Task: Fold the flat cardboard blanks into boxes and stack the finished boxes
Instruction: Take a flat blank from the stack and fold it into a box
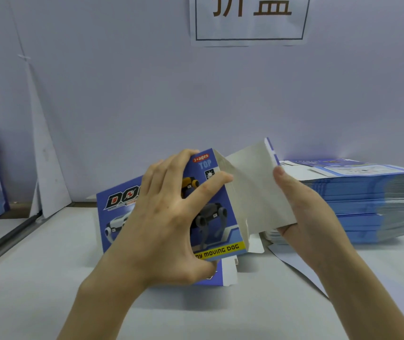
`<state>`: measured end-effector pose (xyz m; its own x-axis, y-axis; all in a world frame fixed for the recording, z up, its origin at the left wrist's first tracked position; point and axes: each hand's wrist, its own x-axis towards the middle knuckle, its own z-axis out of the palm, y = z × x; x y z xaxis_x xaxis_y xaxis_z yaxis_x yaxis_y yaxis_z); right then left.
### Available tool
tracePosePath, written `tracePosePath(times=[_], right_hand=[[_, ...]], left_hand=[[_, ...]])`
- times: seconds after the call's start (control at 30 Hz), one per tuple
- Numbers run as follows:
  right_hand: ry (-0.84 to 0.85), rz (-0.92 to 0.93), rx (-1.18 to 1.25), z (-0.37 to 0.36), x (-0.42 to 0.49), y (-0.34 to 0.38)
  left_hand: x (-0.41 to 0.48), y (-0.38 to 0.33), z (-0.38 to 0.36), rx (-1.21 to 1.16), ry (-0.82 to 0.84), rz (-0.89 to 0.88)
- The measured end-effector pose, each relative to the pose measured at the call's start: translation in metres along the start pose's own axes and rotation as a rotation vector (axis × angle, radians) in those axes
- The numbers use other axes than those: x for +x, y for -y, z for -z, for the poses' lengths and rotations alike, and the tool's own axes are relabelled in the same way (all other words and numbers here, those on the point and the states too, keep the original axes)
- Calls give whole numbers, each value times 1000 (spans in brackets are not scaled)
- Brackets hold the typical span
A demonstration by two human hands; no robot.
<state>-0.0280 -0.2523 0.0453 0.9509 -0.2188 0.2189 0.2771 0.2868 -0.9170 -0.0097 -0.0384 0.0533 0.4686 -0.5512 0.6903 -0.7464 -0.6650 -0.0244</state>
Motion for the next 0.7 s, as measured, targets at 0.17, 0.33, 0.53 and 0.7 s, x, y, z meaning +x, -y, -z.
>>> tracePosePath(times=[0.17, 0.33, 0.53, 0.7], right_hand=[[-27, -43, -10, 2, 1, -1], [113, 50, -73, -8, -6, -4], [291, 185, -170, -35, -16, -19], [225, 290, -280, -43, -19, -20]], left_hand=[[1, 0, -2, -7, -19, -8], [1, 2, -9, -5, -71, 9], [1, 1, -9, 17, -129, -31], [2, -4, -10, 10, -144, -52]])
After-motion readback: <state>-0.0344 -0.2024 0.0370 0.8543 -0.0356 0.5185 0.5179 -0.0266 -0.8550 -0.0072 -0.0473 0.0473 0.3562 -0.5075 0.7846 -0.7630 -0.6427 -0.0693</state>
